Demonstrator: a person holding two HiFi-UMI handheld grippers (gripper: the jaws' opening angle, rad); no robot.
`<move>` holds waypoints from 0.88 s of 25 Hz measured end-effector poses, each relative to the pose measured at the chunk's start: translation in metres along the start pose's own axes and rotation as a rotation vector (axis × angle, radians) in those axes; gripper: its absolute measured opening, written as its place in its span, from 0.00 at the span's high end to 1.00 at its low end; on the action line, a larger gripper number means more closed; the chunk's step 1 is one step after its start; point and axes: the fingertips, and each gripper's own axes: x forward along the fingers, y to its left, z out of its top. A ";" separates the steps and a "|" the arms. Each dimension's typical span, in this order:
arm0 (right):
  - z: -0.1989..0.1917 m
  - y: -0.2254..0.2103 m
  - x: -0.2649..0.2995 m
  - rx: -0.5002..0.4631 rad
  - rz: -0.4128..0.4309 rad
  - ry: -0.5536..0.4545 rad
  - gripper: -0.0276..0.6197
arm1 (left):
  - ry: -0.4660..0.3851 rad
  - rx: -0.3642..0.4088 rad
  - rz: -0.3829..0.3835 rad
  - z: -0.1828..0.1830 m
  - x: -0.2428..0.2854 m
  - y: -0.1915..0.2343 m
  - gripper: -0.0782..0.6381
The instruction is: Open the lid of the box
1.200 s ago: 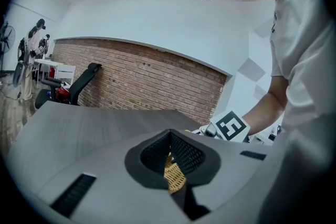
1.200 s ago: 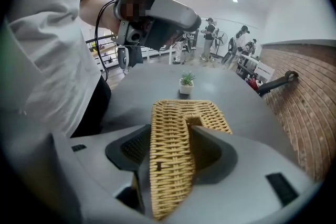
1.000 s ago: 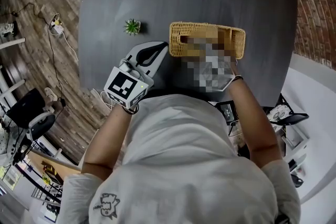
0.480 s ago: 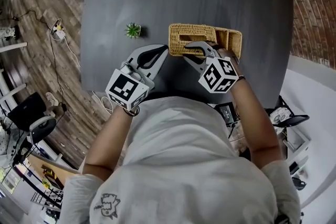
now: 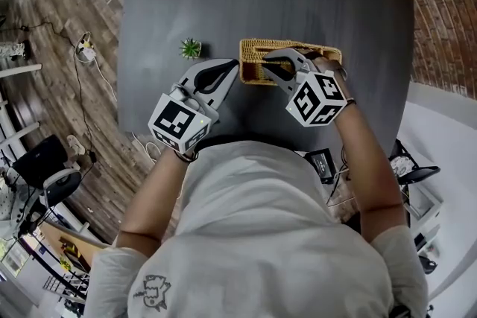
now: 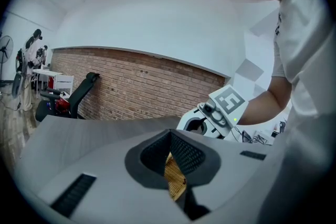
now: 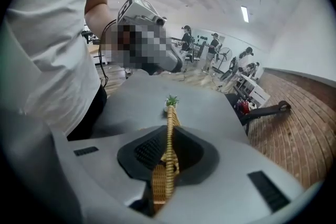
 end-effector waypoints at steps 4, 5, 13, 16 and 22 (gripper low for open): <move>0.001 -0.019 -0.004 -0.041 -0.007 0.013 0.90 | -0.006 -0.003 0.001 0.005 0.005 0.002 0.88; 0.002 -0.024 -0.005 -0.049 -0.011 0.016 0.90 | -0.007 -0.003 0.001 0.006 0.005 0.003 0.88; 0.006 -0.063 -0.001 -0.054 -0.033 0.037 0.89 | -0.011 -0.015 0.011 0.008 0.005 0.018 0.88; 0.003 -0.076 0.002 -0.045 -0.032 0.047 0.89 | -0.011 -0.020 0.012 0.009 0.008 0.023 0.88; -0.005 -0.095 0.009 -0.047 -0.018 0.087 0.87 | -0.009 -0.024 0.006 0.007 0.016 0.030 0.88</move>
